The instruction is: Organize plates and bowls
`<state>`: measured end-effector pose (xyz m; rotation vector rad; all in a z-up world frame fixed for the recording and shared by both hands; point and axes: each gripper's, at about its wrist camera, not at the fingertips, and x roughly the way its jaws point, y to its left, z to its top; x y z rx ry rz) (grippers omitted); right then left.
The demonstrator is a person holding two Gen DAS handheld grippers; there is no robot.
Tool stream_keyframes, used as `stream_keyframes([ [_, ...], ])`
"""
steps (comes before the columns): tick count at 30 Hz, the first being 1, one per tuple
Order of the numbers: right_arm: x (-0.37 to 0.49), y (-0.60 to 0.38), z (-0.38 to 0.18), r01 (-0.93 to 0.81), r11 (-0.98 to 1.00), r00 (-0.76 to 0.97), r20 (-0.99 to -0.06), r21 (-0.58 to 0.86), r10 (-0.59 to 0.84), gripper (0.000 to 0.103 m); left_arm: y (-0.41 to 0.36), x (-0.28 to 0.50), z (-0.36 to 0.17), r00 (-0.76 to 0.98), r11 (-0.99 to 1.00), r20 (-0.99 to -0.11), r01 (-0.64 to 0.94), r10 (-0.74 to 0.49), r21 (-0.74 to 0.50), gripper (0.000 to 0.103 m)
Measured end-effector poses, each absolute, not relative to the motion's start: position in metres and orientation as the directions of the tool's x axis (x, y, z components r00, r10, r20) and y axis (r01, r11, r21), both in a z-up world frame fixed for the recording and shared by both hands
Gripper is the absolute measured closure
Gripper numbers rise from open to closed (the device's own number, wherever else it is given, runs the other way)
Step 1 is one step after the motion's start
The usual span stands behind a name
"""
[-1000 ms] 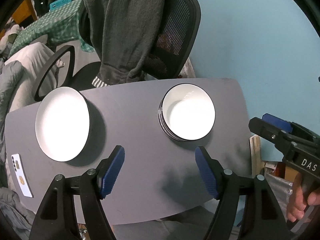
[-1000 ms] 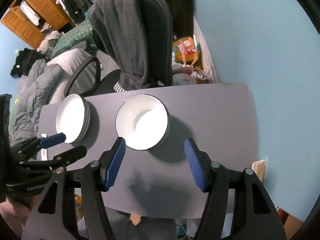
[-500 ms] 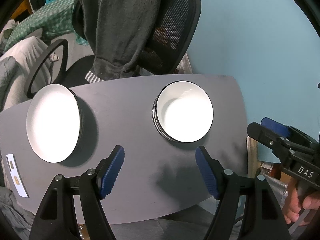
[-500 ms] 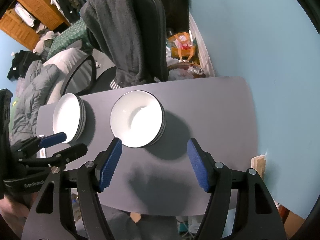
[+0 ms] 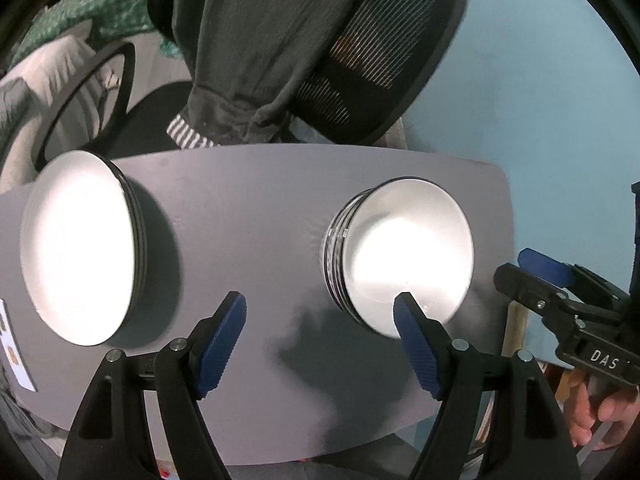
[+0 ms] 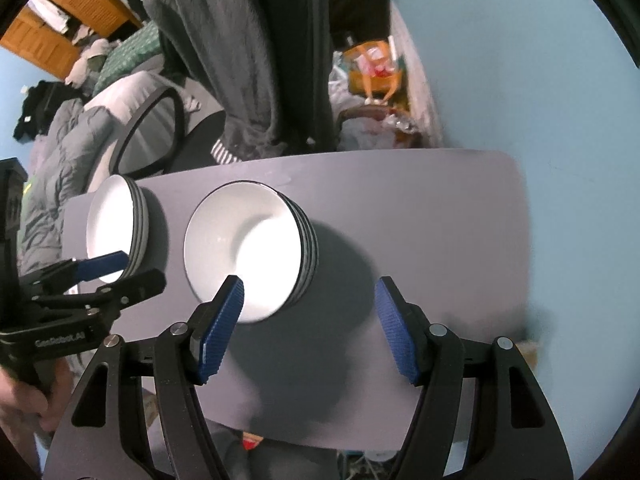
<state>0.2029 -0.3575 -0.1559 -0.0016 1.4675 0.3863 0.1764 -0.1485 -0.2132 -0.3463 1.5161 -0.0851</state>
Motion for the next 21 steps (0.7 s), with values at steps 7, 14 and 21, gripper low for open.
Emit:
stream_keyframes([
  [7, 0.222, -0.351, -0.194, -0.271, 0.925, -0.022, -0.962, 0.266, 0.271, 0.036, -0.155, 0.187, -0.239, 0.045, 0.951, -0.965, -0.164, -0.258, -0.262, 0.026],
  [14, 0.227, -0.344, -0.214, -0.321, 0.906, -0.065, -0.961, 0.275, 0.269, 0.036, -0.161, 0.193, -0.259, 0.009, 0.950, -0.965, -0.174, -0.262, -0.259, 0.026],
  [21, 0.231, -0.339, -0.224, -0.361, 0.899, -0.081, -0.969, 0.248, 0.235, 0.036, -0.165, 0.196, -0.270, -0.009, 0.958, -0.970, -0.161, -0.244, -0.239, 0.027],
])
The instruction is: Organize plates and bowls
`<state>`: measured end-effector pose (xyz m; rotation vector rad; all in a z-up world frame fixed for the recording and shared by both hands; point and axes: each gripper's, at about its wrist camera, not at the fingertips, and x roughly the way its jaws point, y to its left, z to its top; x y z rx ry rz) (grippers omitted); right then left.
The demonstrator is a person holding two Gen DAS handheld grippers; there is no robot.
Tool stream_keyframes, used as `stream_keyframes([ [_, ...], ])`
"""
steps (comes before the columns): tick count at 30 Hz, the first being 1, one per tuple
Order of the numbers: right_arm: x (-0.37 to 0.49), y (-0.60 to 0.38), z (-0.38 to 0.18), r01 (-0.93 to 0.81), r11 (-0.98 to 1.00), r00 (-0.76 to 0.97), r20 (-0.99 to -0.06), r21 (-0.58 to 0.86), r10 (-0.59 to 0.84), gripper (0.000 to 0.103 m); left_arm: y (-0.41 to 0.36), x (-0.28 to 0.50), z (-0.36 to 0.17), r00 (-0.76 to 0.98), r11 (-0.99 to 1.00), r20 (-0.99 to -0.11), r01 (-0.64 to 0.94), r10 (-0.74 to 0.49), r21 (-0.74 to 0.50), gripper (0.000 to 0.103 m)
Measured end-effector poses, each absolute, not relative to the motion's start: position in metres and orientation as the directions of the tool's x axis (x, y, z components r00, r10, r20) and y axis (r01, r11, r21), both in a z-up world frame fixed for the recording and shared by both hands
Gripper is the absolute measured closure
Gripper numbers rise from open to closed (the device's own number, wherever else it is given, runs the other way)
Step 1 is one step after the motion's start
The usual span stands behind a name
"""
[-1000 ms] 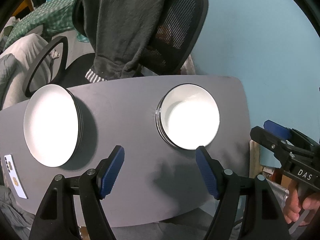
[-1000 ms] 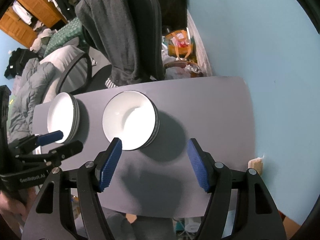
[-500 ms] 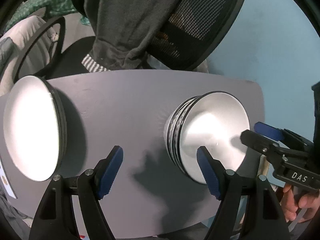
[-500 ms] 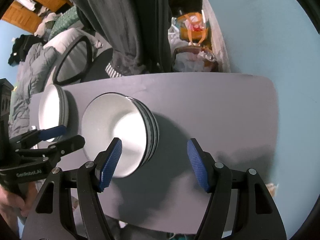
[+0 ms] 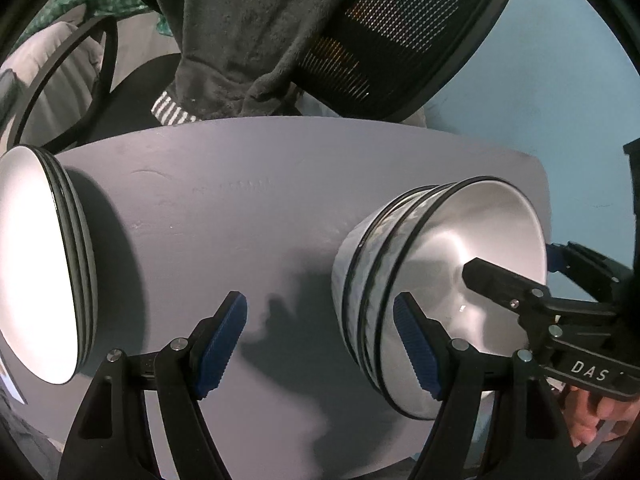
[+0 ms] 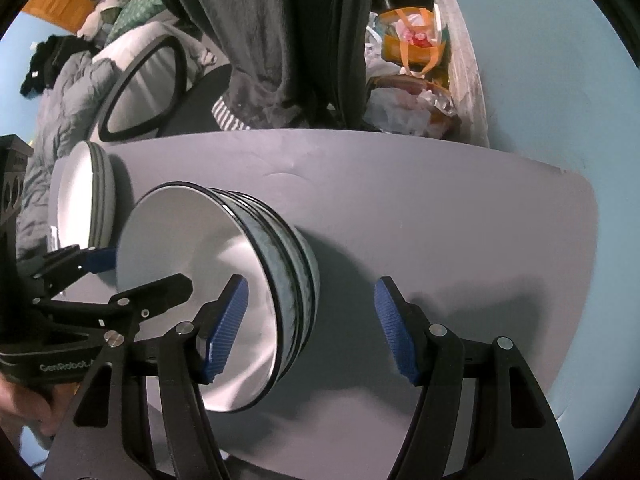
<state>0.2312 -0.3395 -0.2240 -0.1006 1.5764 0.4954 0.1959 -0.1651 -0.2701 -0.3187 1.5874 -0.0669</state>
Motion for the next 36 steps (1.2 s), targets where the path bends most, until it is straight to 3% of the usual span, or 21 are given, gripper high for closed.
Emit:
stream_keyframes([
  [2, 0.231, -0.338, -0.224, -0.366, 0.898, -0.083, -0.970, 0.242, 0.228, 0.036, -0.167, 0.195, -0.270, -0.011, 0.959, -0.969, -0.150, -0.245, -0.241, 0.035],
  [7, 0.231, -0.334, -0.230, -0.370, 0.896, -0.099, -0.970, 0.244, 0.223, 0.038, -0.166, 0.195, -0.273, -0.014, 0.954, -0.965, -0.156, -0.263, -0.257, 0.037],
  [15, 0.232, -0.332, -0.235, -0.356, 0.885, -0.142, -0.953, 0.301, 0.268, 0.054, -0.164, 0.198, -0.275, -0.013, 0.940, -0.952, -0.165, -0.306, -0.300, 0.040],
  [17, 0.232, -0.331, -0.236, -0.336, 0.880, -0.161, -0.941, 0.335, 0.297, 0.061, -0.164, 0.198, -0.274, -0.008, 0.934, -0.945, -0.157, -0.327, -0.322, 0.051],
  [21, 0.231, -0.327, -0.235, -0.351, 0.878, -0.158, -0.945, 0.325, 0.287, 0.061, -0.165, 0.199, -0.273, -0.007, 0.922, -0.935, -0.170, -0.355, -0.349, 0.060],
  [24, 0.231, -0.324, -0.234, -0.355, 0.879, -0.157, -0.948, 0.317, 0.278, 0.061, -0.167, 0.197, -0.271, 0.001, 0.912, -0.924, -0.160, -0.382, -0.377, 0.075],
  [36, 0.209, -0.314, -0.234, -0.361, 0.876, -0.170, -0.946, 0.320, 0.276, 0.068, -0.149, 0.177, -0.262, 0.016, 0.937, -0.945, -0.125, -0.328, -0.327, 0.080],
])
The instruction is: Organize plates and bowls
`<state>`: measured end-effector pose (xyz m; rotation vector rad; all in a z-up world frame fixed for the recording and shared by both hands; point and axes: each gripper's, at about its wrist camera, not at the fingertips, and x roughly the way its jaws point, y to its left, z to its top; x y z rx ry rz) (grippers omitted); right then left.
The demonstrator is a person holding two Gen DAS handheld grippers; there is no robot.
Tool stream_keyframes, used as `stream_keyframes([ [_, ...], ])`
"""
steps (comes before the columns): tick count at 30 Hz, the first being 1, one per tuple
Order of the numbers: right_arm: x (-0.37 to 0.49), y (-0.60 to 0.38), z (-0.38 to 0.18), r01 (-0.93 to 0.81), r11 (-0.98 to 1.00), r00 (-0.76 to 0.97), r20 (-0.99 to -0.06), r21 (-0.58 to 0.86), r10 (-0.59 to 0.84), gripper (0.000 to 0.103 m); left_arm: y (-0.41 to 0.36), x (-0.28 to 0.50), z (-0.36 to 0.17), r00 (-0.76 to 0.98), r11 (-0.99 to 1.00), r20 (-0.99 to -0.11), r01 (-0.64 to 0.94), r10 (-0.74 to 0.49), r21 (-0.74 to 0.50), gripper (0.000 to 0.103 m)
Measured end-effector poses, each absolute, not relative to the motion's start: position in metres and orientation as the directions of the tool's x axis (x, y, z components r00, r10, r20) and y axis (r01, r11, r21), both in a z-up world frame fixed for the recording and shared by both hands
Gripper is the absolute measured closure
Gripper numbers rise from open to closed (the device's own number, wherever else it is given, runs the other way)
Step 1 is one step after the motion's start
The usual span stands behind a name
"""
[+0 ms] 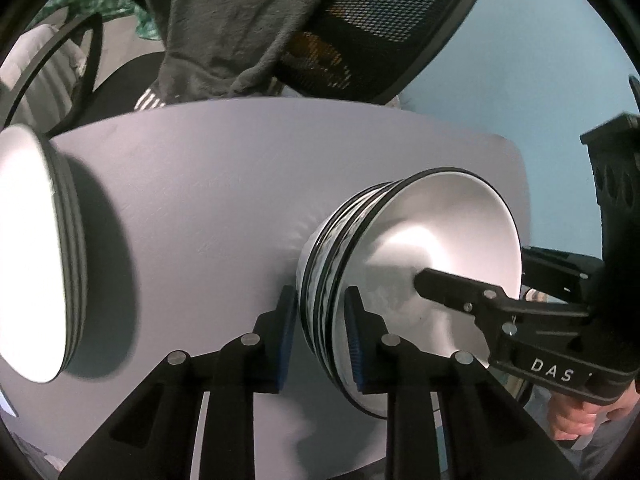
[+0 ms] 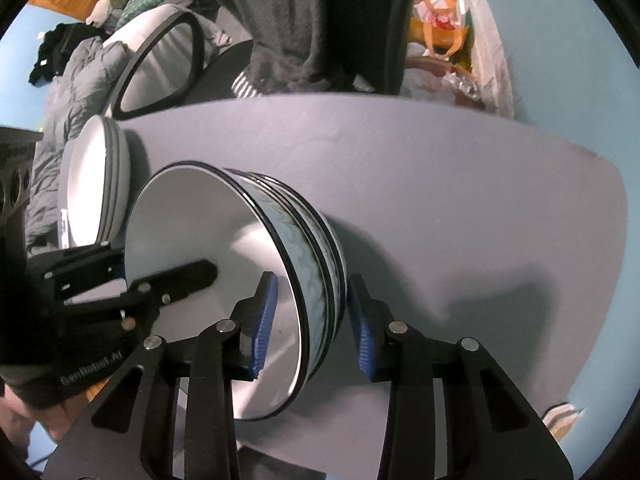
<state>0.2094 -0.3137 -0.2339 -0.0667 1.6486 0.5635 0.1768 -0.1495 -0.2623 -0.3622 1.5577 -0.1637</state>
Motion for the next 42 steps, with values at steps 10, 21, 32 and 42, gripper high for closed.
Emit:
stream_keyframes([
  [10, 0.162, -0.264, -0.237, -0.407, 0.842, -0.205, -0.934, 0.355, 0.294, 0.070, -0.099, 0.118, -0.261, 0.000, 0.939, -0.960, -0.208, -0.281, -0.275, 0.080],
  [21, 0.122, -0.195, -0.243, -0.463, 0.800, -0.250, -0.923, 0.381, 0.294, 0.070, -0.037, 0.051, -0.262, -0.007, 0.917, -0.964, -0.312, -0.265, -0.250, 0.080],
  [32, 0.093, -0.156, -0.244, -0.467, 0.800, -0.259, -0.924, 0.376, 0.283, 0.070, 0.003, 0.021, -0.266, -0.006, 0.905, -0.966, -0.350, -0.259, -0.241, 0.080],
  [42, 0.080, -0.130, -0.245, -0.443, 0.822, -0.249, -0.930, 0.357, 0.270, 0.070, 0.014, 0.023, -0.274, -0.008, 0.908, -0.963, -0.336, -0.270, -0.252, 0.080],
])
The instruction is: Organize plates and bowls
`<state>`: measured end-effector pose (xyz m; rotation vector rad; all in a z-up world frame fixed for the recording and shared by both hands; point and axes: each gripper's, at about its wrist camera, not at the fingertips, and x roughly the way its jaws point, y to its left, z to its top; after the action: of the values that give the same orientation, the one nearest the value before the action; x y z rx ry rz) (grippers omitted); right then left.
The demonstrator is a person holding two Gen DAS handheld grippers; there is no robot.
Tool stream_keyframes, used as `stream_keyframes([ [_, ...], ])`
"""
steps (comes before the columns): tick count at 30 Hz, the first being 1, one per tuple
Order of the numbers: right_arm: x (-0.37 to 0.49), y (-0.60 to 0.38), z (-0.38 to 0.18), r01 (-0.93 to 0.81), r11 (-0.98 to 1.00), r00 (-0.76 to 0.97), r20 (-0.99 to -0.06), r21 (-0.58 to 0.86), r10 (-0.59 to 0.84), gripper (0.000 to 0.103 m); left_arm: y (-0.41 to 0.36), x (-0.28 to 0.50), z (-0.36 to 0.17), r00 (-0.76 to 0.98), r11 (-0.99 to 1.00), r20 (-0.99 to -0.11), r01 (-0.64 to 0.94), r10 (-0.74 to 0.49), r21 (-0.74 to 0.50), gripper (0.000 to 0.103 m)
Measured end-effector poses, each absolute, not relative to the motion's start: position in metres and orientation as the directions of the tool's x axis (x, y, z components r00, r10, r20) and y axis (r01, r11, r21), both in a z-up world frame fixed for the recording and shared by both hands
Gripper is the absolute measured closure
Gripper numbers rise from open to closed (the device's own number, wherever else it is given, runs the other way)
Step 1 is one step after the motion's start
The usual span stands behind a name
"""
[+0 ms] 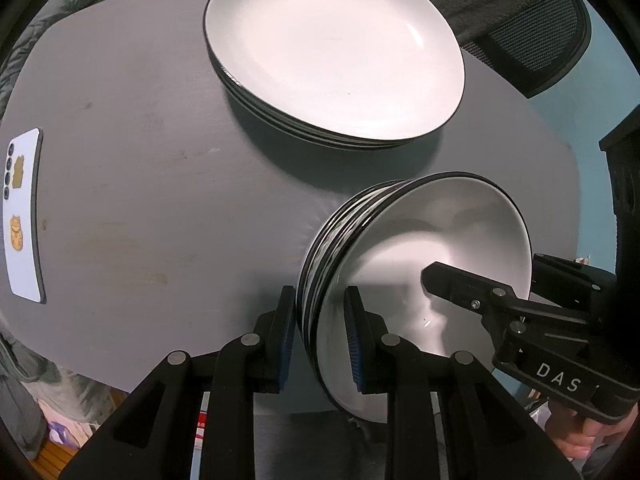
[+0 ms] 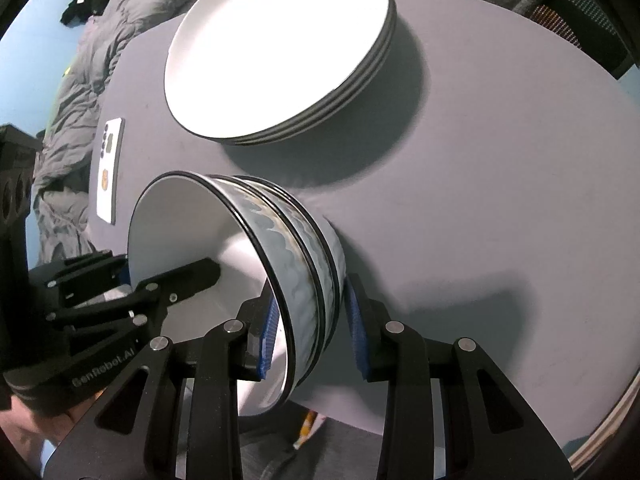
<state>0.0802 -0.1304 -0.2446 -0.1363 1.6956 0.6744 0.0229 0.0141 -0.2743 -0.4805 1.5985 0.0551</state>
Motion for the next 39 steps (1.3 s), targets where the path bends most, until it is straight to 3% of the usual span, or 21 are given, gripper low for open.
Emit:
stream_keyframes([
  [11, 0.083, -0.133, -0.250, -0.379, 0.843, -0.279, -0.916, 0.382, 0.289, 0.067, 0.006, 0.024, -0.276, -0.003, 0.923, -0.963, -0.285, -0.271, -0.259, 0.076],
  [17, 0.077, -0.122, -0.248, -0.424, 0.842, -0.264, -0.935, 0.334, 0.238, 0.061, 0.007, 0.026, -0.279, -0.012, 0.917, -0.958, -0.292, -0.285, -0.270, 0.073],
  [22, 0.076, -0.120, -0.247, -0.430, 0.844, -0.262, -0.939, 0.320, 0.223, 0.062, 0.013, 0.024, -0.282, -0.013, 0.900, -0.949, -0.320, -0.316, -0.295, 0.072],
  [25, 0.076, -0.123, -0.245, -0.425, 0.850, -0.249, -0.943, 0.312, 0.221, 0.068, 0.012, 0.023, -0.283, -0.016, 0.896, -0.942, -0.314, -0.336, -0.314, 0.072],
  [29, 0.077, -0.129, -0.242, -0.419, 0.856, -0.236, -0.947, 0.302, 0.218, 0.084, 0.011, 0.020, -0.281, 0.001, 0.898, -0.947, -0.316, -0.322, -0.306, 0.077],
  [31, 0.076, -0.128, -0.242, -0.429, 0.853, -0.233, -0.948, 0.299, 0.216, 0.084, 0.016, 0.016, -0.279, 0.008, 0.895, -0.947, -0.322, -0.322, -0.307, 0.082],
  [39, 0.076, -0.121, -0.243, -0.446, 0.851, -0.227, -0.955, 0.278, 0.194, 0.086, 0.021, 0.012, -0.277, 0.013, 0.893, -0.945, -0.322, -0.328, -0.315, 0.083],
])
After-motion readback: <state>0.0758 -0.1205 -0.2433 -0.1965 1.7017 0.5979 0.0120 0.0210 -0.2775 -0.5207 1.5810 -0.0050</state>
